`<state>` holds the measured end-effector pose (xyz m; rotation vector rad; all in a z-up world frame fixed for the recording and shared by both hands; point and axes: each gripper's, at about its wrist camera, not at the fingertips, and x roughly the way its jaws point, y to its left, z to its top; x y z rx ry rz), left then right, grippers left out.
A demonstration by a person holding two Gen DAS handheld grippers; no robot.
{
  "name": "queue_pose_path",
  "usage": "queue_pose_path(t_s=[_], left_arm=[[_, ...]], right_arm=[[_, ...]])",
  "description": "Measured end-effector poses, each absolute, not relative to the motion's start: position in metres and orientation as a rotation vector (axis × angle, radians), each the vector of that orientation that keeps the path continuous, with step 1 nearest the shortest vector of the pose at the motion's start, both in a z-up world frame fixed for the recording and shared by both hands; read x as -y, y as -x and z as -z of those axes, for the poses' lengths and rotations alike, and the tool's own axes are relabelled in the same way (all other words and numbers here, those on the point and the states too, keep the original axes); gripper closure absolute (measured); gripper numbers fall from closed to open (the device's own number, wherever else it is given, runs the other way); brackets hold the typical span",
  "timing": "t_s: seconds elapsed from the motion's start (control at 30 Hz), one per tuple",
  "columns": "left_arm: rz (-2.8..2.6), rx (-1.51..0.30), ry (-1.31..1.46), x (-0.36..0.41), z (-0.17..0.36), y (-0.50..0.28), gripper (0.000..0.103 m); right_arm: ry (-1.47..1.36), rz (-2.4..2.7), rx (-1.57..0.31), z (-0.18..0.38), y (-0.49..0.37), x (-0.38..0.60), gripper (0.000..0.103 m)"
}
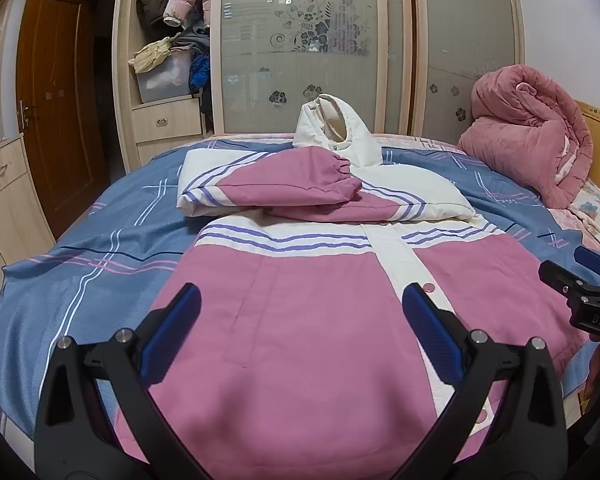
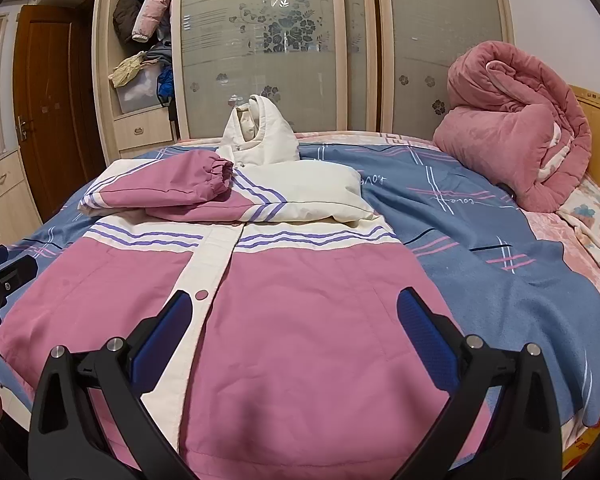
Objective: Fold large clothes
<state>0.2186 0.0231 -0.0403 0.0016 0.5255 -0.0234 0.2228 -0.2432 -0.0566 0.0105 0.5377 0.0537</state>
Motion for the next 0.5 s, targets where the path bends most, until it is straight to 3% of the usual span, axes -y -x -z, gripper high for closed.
queue_pose_path(t_s=[0.5], left_arm=[[0.032,-0.552,0.053,-0.027,0.043,-0.23,0.002]], right_arm=[[-0.041,-0.101,-0.528,0.061,-0.227,0.241,0.001]])
